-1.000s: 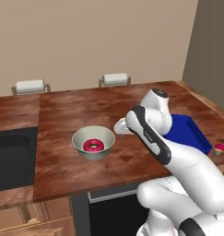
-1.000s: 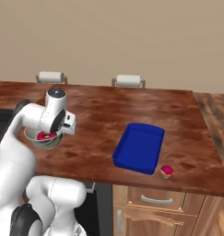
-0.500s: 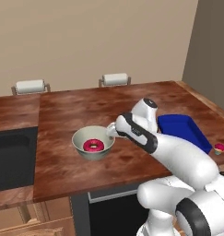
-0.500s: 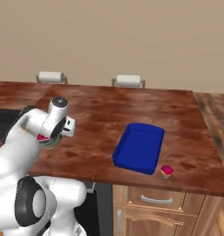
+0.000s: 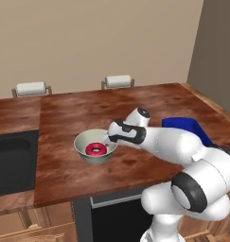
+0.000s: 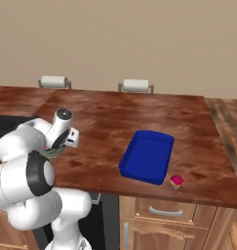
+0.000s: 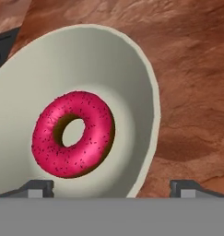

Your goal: Place the bowl with donut and the cupcake onto the tray.

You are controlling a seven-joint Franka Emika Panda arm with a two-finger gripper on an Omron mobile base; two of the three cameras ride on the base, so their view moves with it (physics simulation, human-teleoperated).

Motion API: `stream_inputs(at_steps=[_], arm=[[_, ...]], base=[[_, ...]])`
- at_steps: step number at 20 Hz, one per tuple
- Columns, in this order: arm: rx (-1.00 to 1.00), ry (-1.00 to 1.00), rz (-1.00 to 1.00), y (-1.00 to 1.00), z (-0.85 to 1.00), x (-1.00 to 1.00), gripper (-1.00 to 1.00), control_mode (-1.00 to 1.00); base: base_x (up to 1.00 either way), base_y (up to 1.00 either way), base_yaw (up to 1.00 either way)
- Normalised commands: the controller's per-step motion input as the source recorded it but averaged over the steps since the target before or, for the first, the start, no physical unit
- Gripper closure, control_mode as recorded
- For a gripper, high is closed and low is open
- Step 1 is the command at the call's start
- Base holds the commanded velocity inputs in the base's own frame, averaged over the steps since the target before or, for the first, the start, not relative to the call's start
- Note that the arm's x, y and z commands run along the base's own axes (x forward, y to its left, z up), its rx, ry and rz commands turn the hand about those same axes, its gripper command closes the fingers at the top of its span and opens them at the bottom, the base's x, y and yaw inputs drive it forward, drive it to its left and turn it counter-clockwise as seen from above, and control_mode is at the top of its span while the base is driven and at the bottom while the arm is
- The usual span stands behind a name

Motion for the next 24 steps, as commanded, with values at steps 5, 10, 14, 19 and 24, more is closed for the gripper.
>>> stream_inputs(at_steps=[5,10,14,19,24], arm=[[0.00,0.03,0.00,0.01,-0.10,0.10,-1.00,-1.00],[0.00,0.02,0.00,0.00,0.00,0.00,1.00,-1.00],[0.00,0.00,-0.03,0.00,0.09,0.04,1.00,-1.00],[0.00,0.00,-0.10,0.00,0.36,0.14,1.00,-1.00],[0.00,0.00,-0.14,-0.18,0.60,0.08,1.00,-1.00]], base=[[0.00,0.00,0.00],[0.00,0.00,0.00],[0.00,0.00,0.00],[0.00,0.00,0.00],[0.00,0.00,0.00]])
